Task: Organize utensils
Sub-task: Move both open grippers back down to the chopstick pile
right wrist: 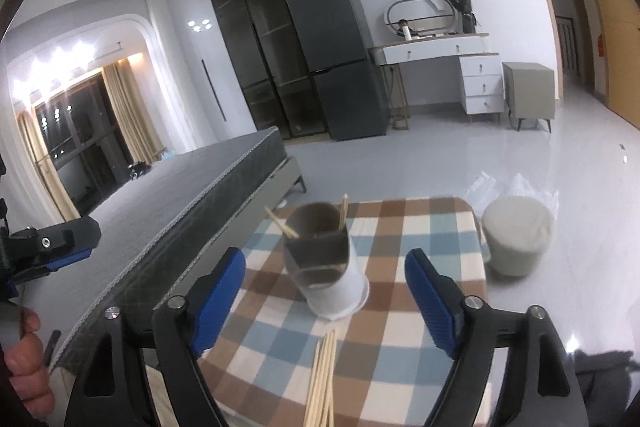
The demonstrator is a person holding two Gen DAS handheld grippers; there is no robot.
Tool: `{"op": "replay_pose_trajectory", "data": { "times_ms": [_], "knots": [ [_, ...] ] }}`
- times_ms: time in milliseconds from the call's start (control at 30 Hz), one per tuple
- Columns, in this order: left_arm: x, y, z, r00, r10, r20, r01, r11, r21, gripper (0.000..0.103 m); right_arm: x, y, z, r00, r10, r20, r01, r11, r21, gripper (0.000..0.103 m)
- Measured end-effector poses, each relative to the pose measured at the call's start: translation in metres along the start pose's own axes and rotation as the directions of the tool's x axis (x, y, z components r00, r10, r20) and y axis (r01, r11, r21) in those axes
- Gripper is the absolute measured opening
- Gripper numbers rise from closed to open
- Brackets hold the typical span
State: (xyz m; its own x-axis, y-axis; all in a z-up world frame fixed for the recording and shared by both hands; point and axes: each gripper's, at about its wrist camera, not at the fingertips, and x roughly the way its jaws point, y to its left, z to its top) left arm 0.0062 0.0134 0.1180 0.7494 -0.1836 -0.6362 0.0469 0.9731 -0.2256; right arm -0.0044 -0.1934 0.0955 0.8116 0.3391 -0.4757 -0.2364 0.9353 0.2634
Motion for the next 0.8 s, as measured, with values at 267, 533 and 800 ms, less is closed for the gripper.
{"op": "replay_pose_trajectory", "data": {
  "times_ms": [267,533,800],
  "knots": [
    [0.032,0.02,-0.037,0.993,0.088,0.083,-0.092,0.995,0.037,0.098,0.006,-0.008,-0.046,0.999,-0.047,-0.002,0.047,0.997,0.069,0.088],
    [0.081,0.034,-0.063,0.992,0.123,0.042,-0.126,0.989,0.075,0.099,0.029,-0.032,-0.071,0.993,-0.086,-0.086,0.096,0.988,0.119,0.088],
    [0.125,0.057,-0.084,0.981,0.16,-0.11,-0.157,0.987,0.04,0.099,0.078,-0.028,-0.09,0.953,-0.055,-0.299,0.077,0.995,0.061,0.073]
  ]
}}
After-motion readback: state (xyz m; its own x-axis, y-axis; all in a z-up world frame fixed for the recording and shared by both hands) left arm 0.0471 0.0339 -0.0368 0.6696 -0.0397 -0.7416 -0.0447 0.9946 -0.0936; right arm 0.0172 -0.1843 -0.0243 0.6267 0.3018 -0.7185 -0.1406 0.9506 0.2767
